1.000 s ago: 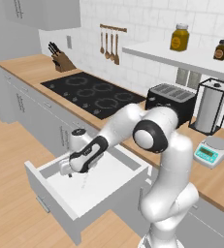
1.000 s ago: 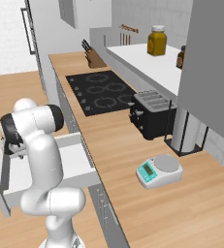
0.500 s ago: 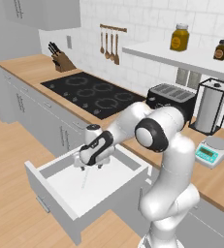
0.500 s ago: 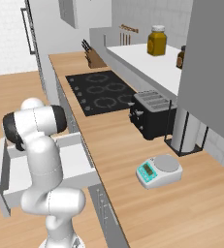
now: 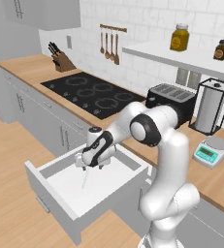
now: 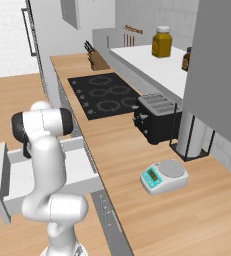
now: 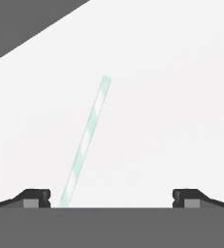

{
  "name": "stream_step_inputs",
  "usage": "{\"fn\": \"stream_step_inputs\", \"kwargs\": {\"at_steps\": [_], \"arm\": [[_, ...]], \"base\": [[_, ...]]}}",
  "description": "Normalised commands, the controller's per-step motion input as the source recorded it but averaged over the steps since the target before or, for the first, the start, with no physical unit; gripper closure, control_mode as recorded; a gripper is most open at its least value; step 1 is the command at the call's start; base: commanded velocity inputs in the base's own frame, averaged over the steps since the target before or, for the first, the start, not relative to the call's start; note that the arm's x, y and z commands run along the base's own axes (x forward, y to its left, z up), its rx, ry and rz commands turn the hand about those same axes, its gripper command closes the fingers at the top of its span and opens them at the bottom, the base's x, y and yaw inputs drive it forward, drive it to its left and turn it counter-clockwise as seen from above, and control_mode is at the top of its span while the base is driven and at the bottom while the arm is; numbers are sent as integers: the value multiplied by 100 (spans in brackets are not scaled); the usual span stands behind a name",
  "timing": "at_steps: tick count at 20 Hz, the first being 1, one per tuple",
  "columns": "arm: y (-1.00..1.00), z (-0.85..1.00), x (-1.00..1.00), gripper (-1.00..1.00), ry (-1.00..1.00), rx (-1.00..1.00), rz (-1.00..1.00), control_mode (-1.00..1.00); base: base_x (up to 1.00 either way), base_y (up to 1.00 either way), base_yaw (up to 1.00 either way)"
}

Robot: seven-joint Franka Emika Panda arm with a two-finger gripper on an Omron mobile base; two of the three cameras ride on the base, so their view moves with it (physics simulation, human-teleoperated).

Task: Take a straw from the drawer in front and place it inside the glass cup on the dining counter.

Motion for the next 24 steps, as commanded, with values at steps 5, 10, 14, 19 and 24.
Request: {"fn": "stream_step_inputs", "kwargs": {"at_steps": [5, 10, 14, 19, 24], "arm": [[5, -21, 22, -100, 0, 0, 0, -100], [25, -24, 1, -100, 0, 0, 0, -100], [25, -27, 13, -100, 0, 0, -2, -100], [4, -25, 16, -100, 0, -2, -4, -100], [0, -24, 17, -100, 0, -2, -7, -100]], "base": [[0, 0, 0], [0, 0, 0], [0, 0, 0], [0, 0, 0], [0, 0, 0]]}}
